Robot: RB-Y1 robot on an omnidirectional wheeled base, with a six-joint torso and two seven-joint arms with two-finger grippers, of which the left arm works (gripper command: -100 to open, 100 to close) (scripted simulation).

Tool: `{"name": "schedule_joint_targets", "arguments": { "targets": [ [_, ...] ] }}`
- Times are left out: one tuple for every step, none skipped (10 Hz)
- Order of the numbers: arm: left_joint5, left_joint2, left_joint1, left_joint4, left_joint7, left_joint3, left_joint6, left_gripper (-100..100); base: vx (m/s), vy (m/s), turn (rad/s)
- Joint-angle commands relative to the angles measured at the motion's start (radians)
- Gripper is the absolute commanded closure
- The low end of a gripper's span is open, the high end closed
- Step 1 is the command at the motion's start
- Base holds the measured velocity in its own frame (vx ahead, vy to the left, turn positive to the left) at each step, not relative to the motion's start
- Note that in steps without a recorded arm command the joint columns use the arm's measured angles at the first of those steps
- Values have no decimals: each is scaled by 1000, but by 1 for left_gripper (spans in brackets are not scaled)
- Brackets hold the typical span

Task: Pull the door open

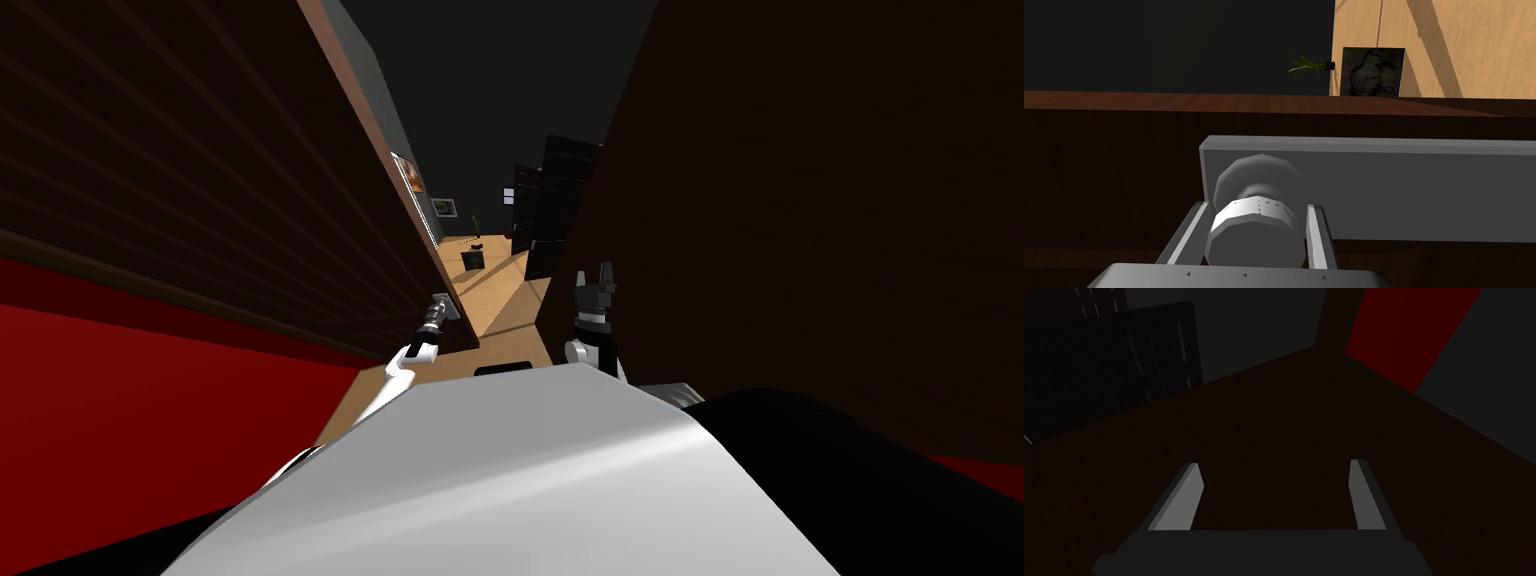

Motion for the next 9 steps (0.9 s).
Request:
{"name": "schedule_joint_targets", "arguments": {
  "targets": [
    [3,20,14,-10,21,-17,-9,100,-205,91,-134],
    [4,30,20,-15,31,-27,-13,100,-204,94,-122],
    [6,42,27,-21,42,-38,-18,100,-203,115,-147],
    [7,50,32,-25,49,-45,-21,100,-194,106,-131],
    [5,41,27,-19,43,-45,-18,100,-86,36,-47],
    [5,58,43,-30,59,-63,-29,100,-141,24,-94],
    [5,70,52,-38,69,-72,-37,100,-227,74,-124],
    [6,83,62,-46,79,-82,-46,100,-224,132,-120],
    [7,105,77,-60,96,-98,-59,100,-250,116,-151]
  ]
}}
